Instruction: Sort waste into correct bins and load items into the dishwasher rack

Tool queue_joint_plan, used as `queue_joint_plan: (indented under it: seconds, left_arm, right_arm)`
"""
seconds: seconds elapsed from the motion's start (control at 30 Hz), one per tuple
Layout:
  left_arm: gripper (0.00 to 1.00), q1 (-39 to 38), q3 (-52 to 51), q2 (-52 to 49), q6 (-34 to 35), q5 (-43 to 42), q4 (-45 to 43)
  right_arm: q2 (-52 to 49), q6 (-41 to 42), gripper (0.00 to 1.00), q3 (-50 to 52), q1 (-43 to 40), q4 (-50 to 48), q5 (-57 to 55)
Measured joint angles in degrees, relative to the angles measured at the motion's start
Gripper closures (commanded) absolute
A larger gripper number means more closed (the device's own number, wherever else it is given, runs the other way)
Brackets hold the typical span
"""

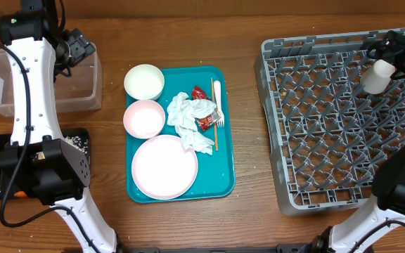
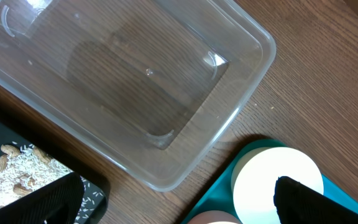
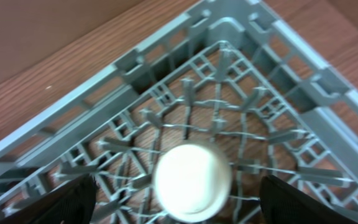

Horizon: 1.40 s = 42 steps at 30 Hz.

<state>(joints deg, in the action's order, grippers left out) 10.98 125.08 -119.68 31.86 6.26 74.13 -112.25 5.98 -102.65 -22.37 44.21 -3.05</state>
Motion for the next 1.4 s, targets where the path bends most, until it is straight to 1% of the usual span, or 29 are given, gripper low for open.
queue_joint_plan:
  seconds: [0.07, 0.17, 0.2, 0.27, 0.37, 0.4, 0.47, 0.57, 0.67, 0.77, 0.8, 0.83, 0.9, 1.03, 1.23, 1.33, 1.4]
  left_arm:
    - [0.00, 0.00, 0.00, 0.00, 0.00, 0.00, 0.00]
    - [0.00, 0.00, 0.00, 0.00, -0.02, 0.00, 0.00]
    - [0.00, 0.00, 0.00, 0.00, -0.02, 0.00, 0.00]
    - [0.00, 0.00, 0.00, 0.00, 0.00, 0.00, 0.00]
    - [0.00, 0.00, 0.00, 0.00, 0.00, 0.00, 0.00]
    - [0.00, 0.00, 0.00, 0.00, 0.00, 0.00, 0.00]
    - [0.00, 0.00, 0.00, 0.00, 0.00, 0.00, 0.00]
    - [0.00, 0.00, 0.00, 0.00, -0.02, 0.00, 0.02]
    - [0.00, 0.00, 0.00, 0.00, 0.00, 0.00, 0.02]
    - [0.00, 0.00, 0.00, 0.00, -0.02, 0.00, 0.00]
    - [0.00, 0.00, 0.00, 0.00, 0.00, 0.00, 0.00]
    - [0.00, 0.00, 0.00, 0.00, 0.00, 0.00, 0.00]
    - [0.00, 0.00, 0.00, 0.00, 0.00, 0.00, 0.00]
    - [0.00, 0.00, 0.00, 0.00, 0.00, 0.00, 0.00]
    - [0.00, 0.00, 0.00, 0.00, 0.00, 0.02, 0.00]
    - [0.00, 0.00, 0.00, 0.00, 0.00, 0.00, 0.00]
    - [0.00, 0.00, 0.00, 0.00, 0.00, 0.00, 0.00]
  right_arm:
    - [0.02, 0.02, 0.13, 0.00, 0.74, -0.02, 2.56]
    - [0.90, 0.02, 0.13, 0.02, 3.56, -0.02, 10.93]
    - [1.88, 0.00, 0.08, 0.00, 6.14, -0.04, 16.85]
    - [2.99, 0.04, 0.00, 0.02, 9.88, 0.02, 23.61]
    - [3.67, 0.00, 0.00, 0.00, 17.42, 1.03, 32.02]
    - [3.67, 0.02, 0.00, 0.00, 21.33, 1.33, 34.82]
    - [3.67, -0.02, 0.00, 0.00, 28.09, 1.81, 36.20]
    - [3.67, 0.02, 0.00, 0.00, 35.17, 3.96, 29.68]
    - [3.67, 0.00, 0.00, 0.02, 45.88, 5.25, 19.43]
    - [3.67, 0.07, 0.00, 0.02, 52.13, 5.35, 14.60]
    - [3.67, 0.20, 0.01, 0.02, 53.48, 5.33, 13.42]
    - [3.63, 0.61, 0.06, 0.02, 54.90, 5.38, 12.55]
    - [2.93, 1.66, 0.10, 0.02, 56.94, 5.86, 11.21]
    - [-1.11, 2.78, 0.11, 0.02, 58.97, 8.09, 9.44]
    - [-8.50, 5.14, 0.08, 0.02, 57.79, 8.52, 4.90]
    - [-12.11, 5.64, 0.06, 0.04, 57.22, 7.04, 1.95]
    - [-12.57, 5.84, 0.06, 0.07, 56.94, 5.68, 1.22]
